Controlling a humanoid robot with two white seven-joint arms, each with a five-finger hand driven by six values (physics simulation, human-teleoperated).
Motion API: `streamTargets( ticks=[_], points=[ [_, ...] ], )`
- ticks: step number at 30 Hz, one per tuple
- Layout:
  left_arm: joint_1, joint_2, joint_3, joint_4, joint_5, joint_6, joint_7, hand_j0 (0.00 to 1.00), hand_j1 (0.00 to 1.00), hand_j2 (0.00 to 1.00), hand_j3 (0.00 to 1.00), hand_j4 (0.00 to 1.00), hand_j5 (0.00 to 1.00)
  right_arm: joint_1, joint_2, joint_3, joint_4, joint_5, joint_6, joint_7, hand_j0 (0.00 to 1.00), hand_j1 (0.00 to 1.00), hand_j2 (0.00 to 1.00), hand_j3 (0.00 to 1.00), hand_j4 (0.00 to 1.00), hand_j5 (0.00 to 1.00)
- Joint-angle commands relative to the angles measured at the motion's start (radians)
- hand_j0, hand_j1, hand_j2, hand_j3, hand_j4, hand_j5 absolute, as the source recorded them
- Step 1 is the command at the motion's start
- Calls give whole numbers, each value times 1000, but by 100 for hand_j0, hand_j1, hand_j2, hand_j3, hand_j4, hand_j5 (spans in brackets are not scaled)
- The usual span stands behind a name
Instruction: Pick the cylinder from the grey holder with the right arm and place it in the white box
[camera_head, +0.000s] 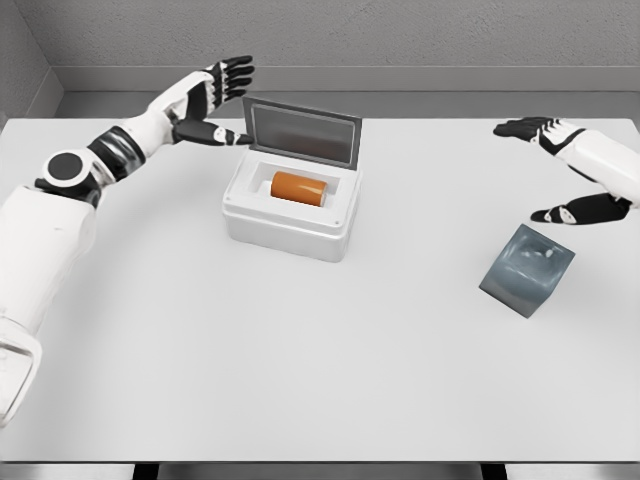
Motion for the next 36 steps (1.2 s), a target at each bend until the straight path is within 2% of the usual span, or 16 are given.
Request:
streamTargets(
  ticks=[1,9,15,24,27,36],
  points=[
    [0,-9,-1,-1,6,0,0,100,100,100,100,100,100,6,13,-34,-3,-11,3,-1,100,100,100,100,100,100],
    [15,-20,-1,-20,3,-4,0,100,100,100,100,100,100,9,17,-38,-7,-11,3,-1,100,100,100,100,100,100],
    [49,-8,1,-106,3,-4,0,100,100,100,100,100,100,11,26,-38,-10,-11,3,-1,100,100,100,100,100,100],
    [100,107,5,-216,14,-7,0,100,100,100,100,100,100,11,26,-37,-10,-11,3,-1,100,100,100,100,100,100],
    [135,124,7,-291,13,-7,0,100,100,100,100,100,100,11,26,-37,-10,-11,3,-1,100,100,100,100,100,100],
    [187,158,7,-411,12,-7,0,100,100,100,100,100,100,11,27,-37,-10,-11,3,-1,100,100,100,100,100,100]
  ],
)
